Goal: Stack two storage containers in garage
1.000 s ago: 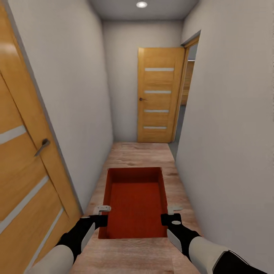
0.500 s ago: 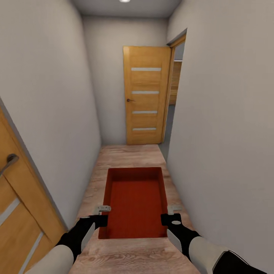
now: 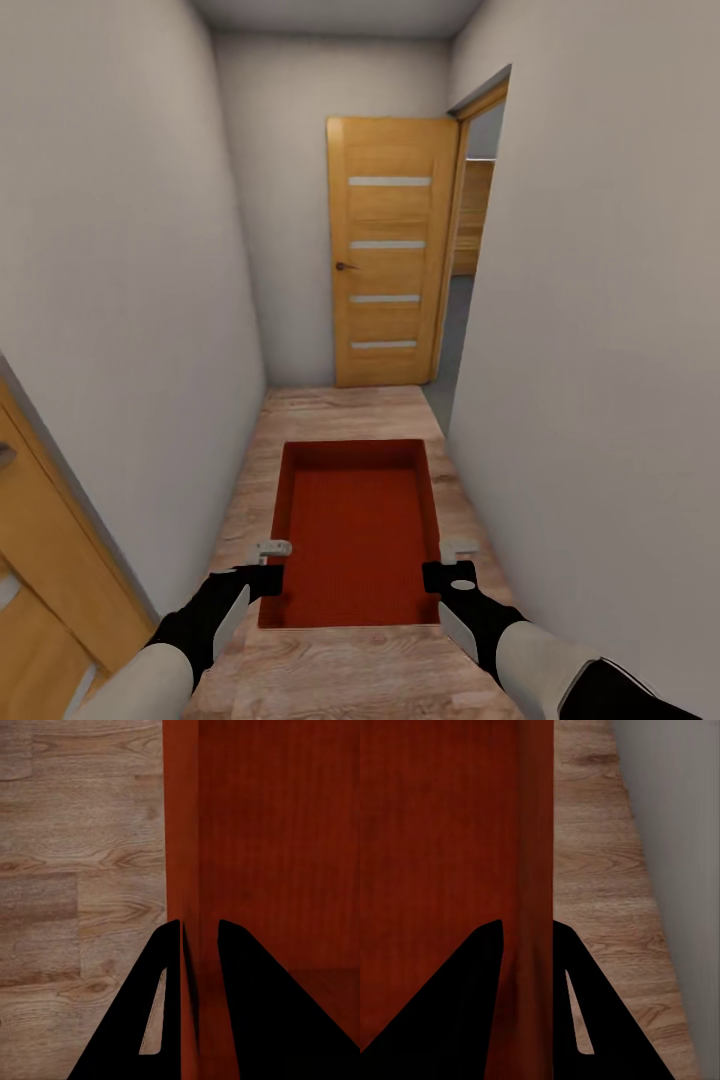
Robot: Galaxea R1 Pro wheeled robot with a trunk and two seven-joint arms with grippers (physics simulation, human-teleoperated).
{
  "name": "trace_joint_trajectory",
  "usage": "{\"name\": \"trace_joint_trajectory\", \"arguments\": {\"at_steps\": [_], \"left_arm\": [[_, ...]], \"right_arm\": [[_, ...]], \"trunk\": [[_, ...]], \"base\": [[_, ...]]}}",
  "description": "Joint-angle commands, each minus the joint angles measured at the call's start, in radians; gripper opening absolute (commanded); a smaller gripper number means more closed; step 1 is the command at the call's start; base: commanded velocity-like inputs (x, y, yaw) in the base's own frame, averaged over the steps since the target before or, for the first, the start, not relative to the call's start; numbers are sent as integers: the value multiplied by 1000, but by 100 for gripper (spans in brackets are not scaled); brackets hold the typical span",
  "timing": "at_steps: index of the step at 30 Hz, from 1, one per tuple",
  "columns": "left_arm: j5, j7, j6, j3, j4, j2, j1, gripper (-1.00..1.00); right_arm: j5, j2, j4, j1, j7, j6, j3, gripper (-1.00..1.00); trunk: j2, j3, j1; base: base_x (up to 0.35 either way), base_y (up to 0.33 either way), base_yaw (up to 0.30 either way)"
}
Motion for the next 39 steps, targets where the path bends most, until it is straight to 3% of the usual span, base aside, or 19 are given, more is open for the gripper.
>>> {"name": "trace_joint_trajectory", "arguments": {"at_steps": [1, 39], "left_arm": [[8, 3, 6, 6, 0, 1, 0, -100], [8, 3, 6, 7, 0, 1, 0, -100]], "right_arm": [[8, -11, -1, -2, -34, -45, -49, -100], [8, -14, -1, -2, -34, -44, -49, -100]], "trunk": [[-1, -1, 1], [-1, -1, 1]], "base": [[322, 131, 0], [322, 96, 0]]}}
